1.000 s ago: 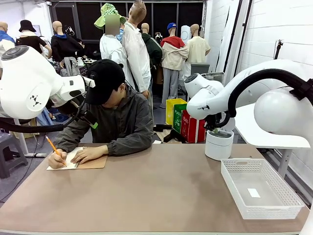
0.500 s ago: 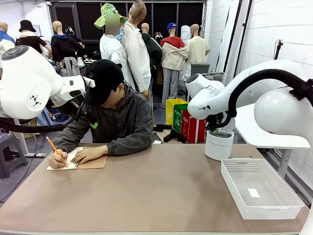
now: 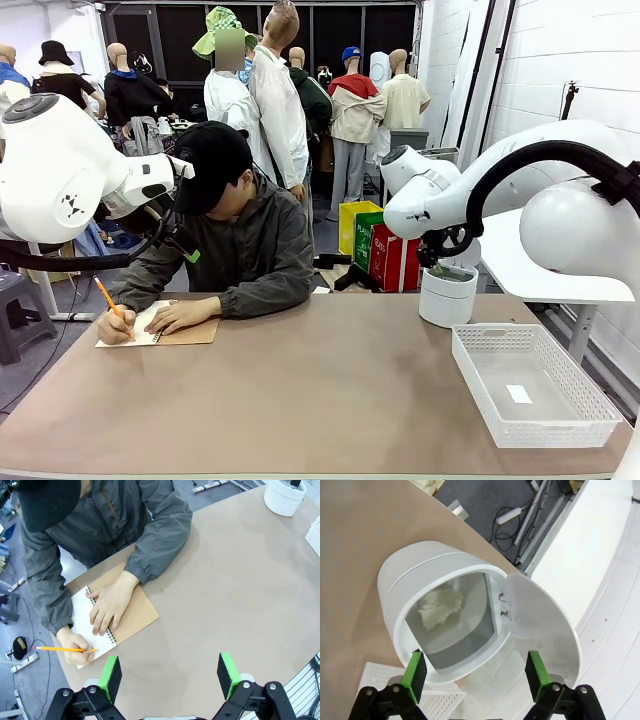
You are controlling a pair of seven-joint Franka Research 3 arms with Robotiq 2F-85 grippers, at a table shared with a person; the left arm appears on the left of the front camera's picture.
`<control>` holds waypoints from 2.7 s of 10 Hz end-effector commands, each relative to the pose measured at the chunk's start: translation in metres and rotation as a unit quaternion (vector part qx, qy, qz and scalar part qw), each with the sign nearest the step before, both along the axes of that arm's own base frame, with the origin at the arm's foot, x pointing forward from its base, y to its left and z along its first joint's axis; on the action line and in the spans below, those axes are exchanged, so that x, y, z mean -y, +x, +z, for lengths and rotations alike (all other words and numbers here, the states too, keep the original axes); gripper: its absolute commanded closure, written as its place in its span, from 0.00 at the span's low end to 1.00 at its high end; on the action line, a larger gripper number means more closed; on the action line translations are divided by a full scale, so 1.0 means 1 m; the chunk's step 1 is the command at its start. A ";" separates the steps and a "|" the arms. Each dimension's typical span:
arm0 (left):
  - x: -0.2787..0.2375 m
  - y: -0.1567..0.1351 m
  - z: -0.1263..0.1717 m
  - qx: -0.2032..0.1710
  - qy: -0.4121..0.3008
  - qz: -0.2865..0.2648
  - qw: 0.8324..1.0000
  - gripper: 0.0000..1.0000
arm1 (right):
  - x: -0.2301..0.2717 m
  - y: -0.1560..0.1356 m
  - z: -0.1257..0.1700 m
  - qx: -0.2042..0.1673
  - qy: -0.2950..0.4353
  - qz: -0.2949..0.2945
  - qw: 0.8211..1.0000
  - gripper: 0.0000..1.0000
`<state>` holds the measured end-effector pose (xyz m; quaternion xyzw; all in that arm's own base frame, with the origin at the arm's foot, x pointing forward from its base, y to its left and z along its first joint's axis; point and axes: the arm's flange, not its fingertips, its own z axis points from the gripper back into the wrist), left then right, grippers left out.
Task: Sort the paper based on its condition.
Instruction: If a person hands you a paper, place it in the Organizing basket , and if it's crumpled, put it in the Trash can.
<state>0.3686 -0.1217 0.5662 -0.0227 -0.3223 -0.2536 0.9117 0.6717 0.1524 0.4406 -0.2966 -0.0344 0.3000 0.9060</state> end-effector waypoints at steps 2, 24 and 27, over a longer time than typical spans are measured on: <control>-0.001 0.000 0.001 -0.003 0.000 0.001 1.000 0.00 | 0.002 0.003 0.009 0.005 0.007 -0.023 1.000 0.00; -0.001 0.000 0.001 -0.003 0.000 0.001 1.000 0.00 | -0.041 -0.089 0.076 -0.018 0.236 0.082 0.968 0.00; -0.001 0.000 0.001 -0.003 0.000 0.001 1.000 0.00 | -0.047 -0.143 0.092 -0.002 0.337 0.160 0.928 0.00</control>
